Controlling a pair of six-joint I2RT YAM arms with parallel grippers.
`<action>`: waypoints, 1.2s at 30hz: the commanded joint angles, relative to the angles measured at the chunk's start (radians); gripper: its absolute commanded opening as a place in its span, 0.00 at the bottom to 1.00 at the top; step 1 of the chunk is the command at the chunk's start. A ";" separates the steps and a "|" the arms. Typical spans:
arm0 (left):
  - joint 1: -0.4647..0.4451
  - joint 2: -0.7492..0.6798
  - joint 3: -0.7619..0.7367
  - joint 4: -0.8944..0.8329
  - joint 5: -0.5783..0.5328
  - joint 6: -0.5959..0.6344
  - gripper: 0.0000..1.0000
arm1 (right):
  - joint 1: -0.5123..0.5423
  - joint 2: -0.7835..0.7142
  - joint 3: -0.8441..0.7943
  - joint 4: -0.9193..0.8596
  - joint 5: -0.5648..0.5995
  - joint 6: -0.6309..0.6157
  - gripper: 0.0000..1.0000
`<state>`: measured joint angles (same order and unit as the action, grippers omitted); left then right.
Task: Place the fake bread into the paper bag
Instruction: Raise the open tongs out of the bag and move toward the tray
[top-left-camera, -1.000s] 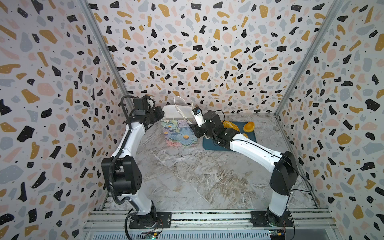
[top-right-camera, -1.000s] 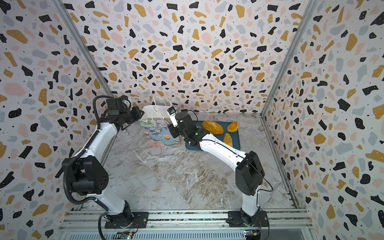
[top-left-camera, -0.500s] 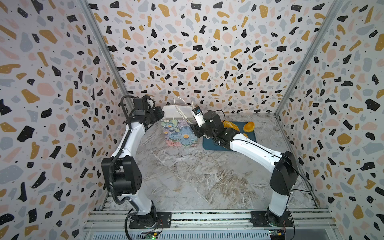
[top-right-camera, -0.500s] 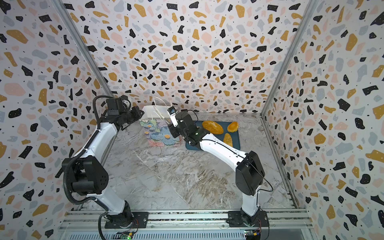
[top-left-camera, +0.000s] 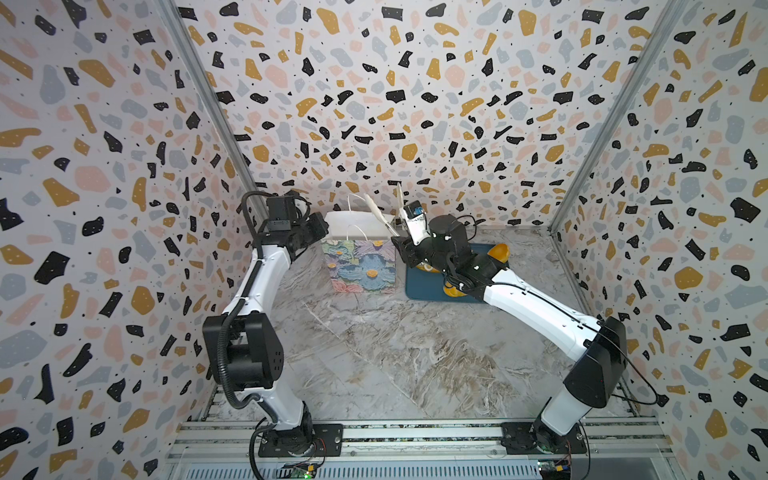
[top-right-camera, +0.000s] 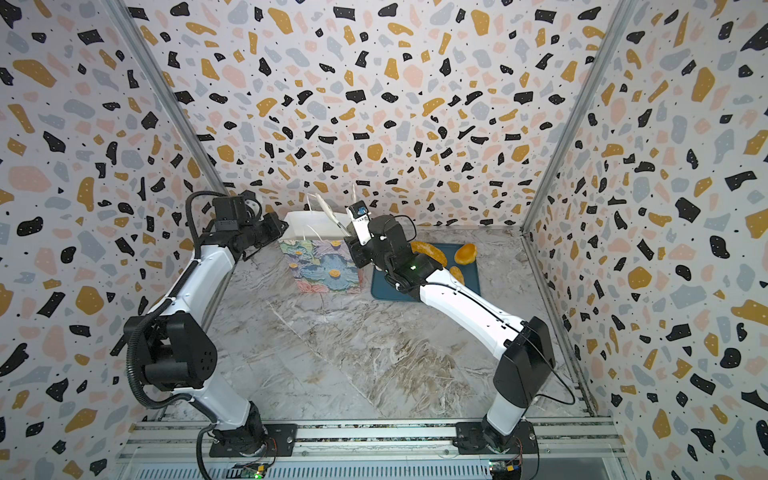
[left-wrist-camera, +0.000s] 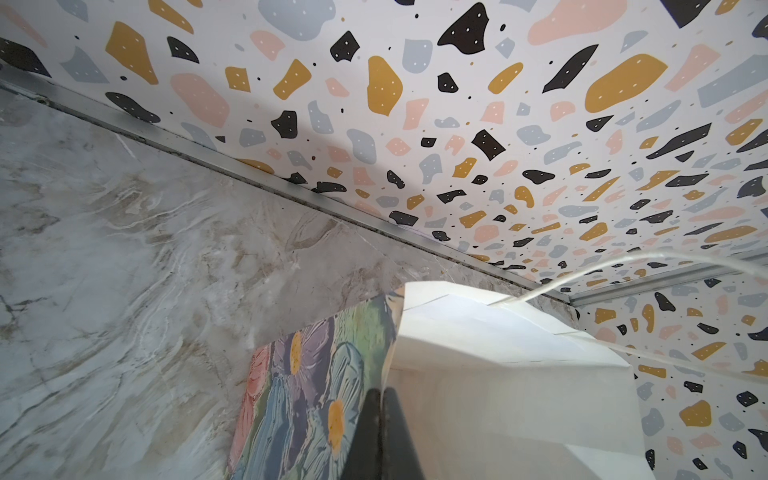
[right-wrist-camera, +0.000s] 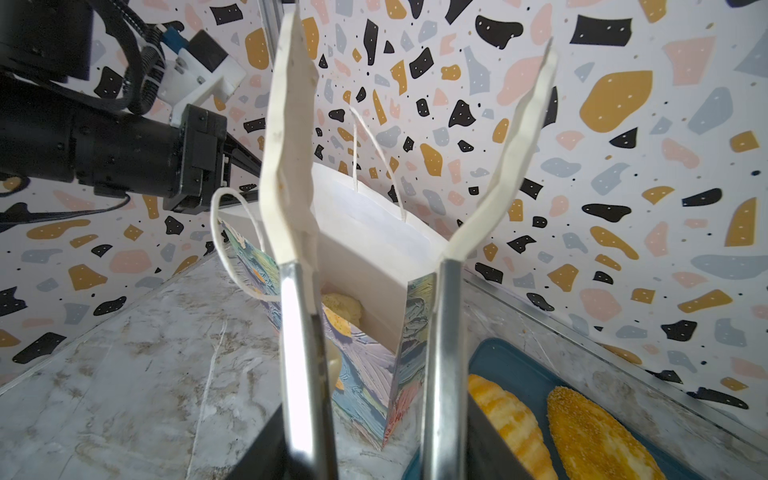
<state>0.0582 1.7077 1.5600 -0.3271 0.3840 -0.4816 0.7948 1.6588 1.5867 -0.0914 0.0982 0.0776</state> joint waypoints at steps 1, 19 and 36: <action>0.006 -0.025 -0.012 0.036 0.001 0.020 0.00 | -0.015 -0.067 -0.028 0.042 0.011 0.022 0.51; 0.006 -0.023 -0.016 0.046 0.018 0.009 0.00 | -0.096 -0.234 -0.222 0.035 0.014 0.075 0.51; 0.006 -0.025 -0.017 0.046 0.020 0.008 0.00 | -0.168 -0.318 -0.331 -0.042 0.003 0.118 0.51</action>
<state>0.0582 1.7073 1.5543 -0.3138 0.3851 -0.4824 0.6384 1.3911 1.2568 -0.1272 0.1005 0.1772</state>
